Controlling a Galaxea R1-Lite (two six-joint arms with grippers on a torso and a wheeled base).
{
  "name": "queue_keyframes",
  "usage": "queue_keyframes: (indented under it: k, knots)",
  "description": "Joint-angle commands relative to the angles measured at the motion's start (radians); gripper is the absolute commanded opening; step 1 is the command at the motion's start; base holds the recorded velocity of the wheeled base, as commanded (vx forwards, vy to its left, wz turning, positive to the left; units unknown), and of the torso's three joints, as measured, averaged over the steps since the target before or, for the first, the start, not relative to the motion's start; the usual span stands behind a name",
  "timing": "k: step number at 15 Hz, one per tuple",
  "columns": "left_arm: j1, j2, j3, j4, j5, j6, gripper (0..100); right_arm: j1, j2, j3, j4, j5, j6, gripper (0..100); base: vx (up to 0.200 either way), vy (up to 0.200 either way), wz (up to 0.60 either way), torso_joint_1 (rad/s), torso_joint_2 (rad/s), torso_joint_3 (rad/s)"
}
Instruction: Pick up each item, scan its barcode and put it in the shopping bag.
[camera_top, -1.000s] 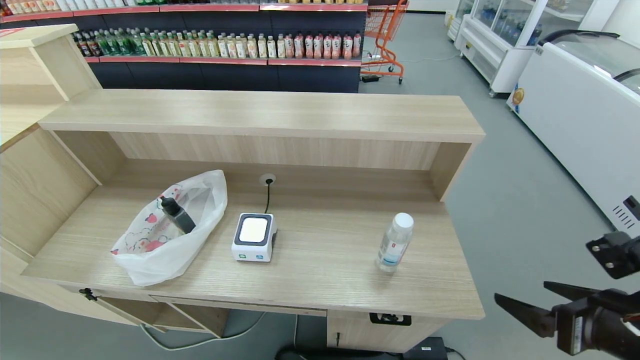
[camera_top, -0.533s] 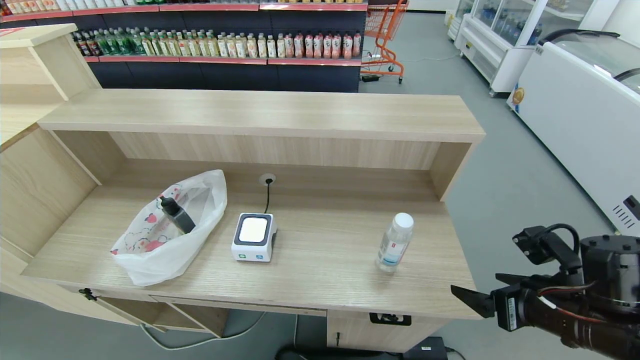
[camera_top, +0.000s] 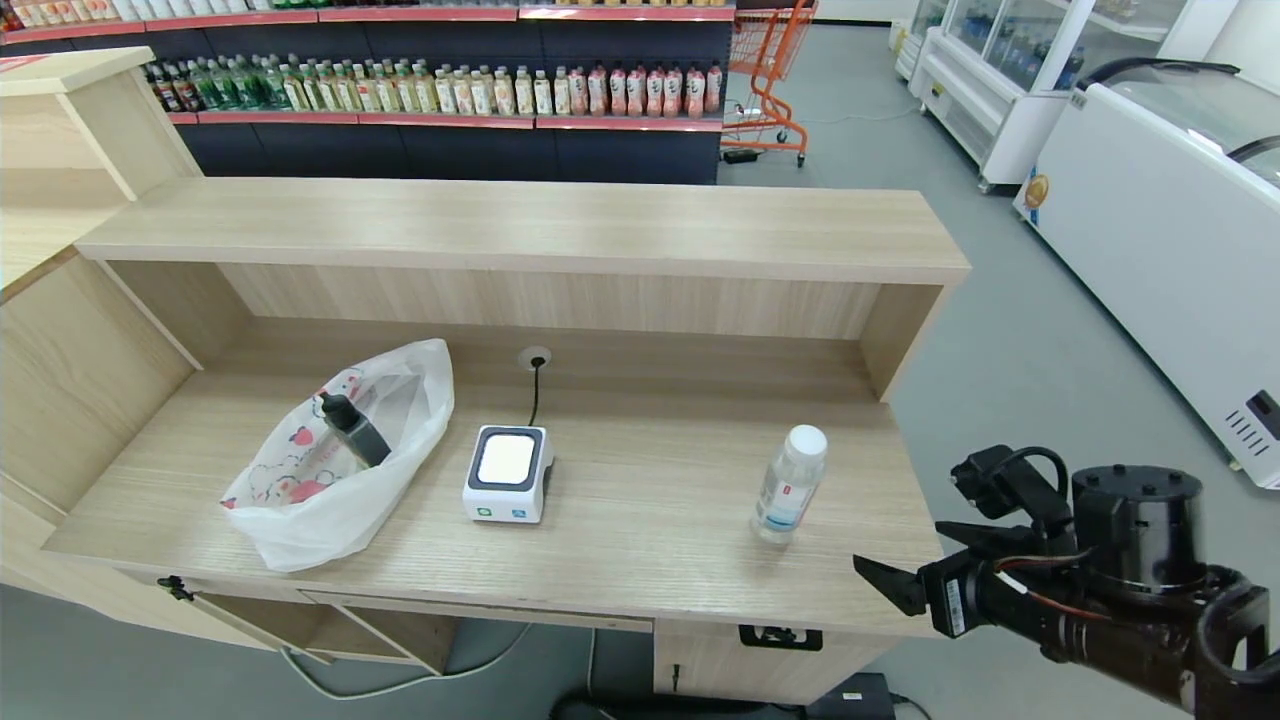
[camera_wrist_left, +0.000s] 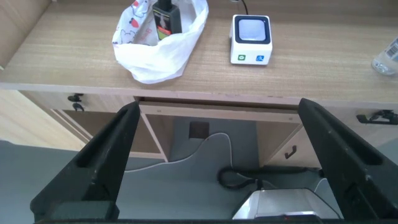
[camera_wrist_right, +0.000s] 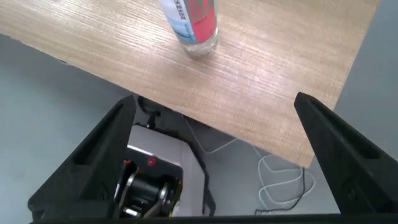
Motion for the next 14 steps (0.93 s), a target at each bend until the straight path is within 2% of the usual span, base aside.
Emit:
queue_keyframes:
  k: [1, 14]
  knots:
    - [0.0, 0.002, 0.0, 0.0, 0.0, 0.0, 100, 0.006, 0.085, -0.016, -0.048, 0.0, -0.027, 100, 0.0, 0.0, 0.0, 0.0, 0.0, 0.0]
    - [0.0, 0.0, 0.0, 0.0, 0.0, 0.0, 100, 0.024, 0.234, -0.154, -0.137, 0.006, -0.064, 100, 0.0, 0.0, 0.0, 0.0, 0.0, 0.0]
